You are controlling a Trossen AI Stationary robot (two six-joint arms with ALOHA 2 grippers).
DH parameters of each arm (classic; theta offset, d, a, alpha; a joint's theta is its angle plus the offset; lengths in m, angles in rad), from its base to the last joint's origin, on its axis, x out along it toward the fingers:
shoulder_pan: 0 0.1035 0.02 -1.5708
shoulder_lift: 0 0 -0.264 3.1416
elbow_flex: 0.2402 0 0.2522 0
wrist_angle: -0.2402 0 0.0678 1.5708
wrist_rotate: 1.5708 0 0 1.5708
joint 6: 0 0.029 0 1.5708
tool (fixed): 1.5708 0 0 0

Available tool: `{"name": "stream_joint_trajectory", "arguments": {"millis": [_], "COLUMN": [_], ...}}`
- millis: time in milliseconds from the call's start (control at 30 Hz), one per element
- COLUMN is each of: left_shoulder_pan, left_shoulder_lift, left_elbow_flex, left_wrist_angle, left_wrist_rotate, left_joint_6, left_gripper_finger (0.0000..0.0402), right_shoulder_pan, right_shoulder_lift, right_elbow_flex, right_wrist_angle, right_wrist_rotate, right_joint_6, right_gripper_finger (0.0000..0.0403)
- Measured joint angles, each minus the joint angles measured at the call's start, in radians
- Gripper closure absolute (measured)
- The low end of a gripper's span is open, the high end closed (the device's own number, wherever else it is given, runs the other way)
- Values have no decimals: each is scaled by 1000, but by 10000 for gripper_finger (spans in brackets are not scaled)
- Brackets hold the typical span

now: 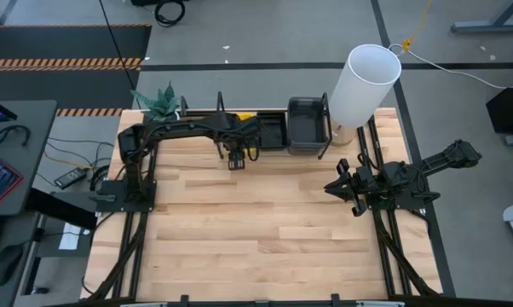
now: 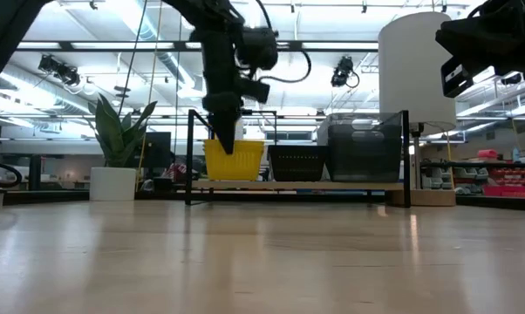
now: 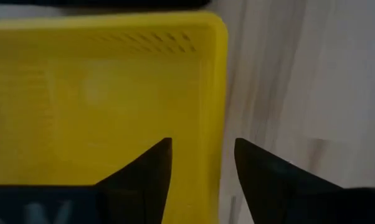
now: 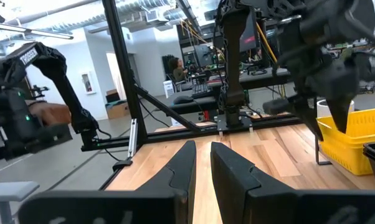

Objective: Stack baskets on shelf by color
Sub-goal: Return to Home Position

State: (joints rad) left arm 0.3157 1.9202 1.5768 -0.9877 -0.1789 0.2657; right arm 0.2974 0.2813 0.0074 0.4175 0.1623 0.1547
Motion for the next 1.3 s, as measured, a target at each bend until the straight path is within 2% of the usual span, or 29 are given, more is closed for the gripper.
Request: {"name": "stream_joint_trajectory", "arguments": {"millis": [167,300,400,567,867,1100,1300], "left_shoulder_pan": [-9,-31,-64,-133,-239,-333,-392], "left_shoulder_lift": [-97,-207,-309,-501,-839,-1045,-1182], "left_elbow_flex": [0,0,-59,-352,-894,-1157,-1309], "left_wrist_angle": [26,136,313,618,1133,1430,1530], "left_wrist_rotate": [7,115,208,273,246,197,178], "left_joint_6": [-9,-32,-54,-74,-221,-307,-364], "left_gripper_finger": [227,242,257,285,326,346,349], "right_shoulder_pan": [0,0,0,0,0,0,0], "right_shoulder_lift": [0,0,0,0,0,0,0], "right_elbow_flex": [0,0,0,0,0,0,0], "right_wrist_angle": [0,1,0,1,1,4,8], "right_wrist_rotate": [0,0,0,0,0,0,0], "right_joint_6": [0,0,0,0,0,0,0], "right_gripper_finger": [347,347,347,347,347,347,347]}}
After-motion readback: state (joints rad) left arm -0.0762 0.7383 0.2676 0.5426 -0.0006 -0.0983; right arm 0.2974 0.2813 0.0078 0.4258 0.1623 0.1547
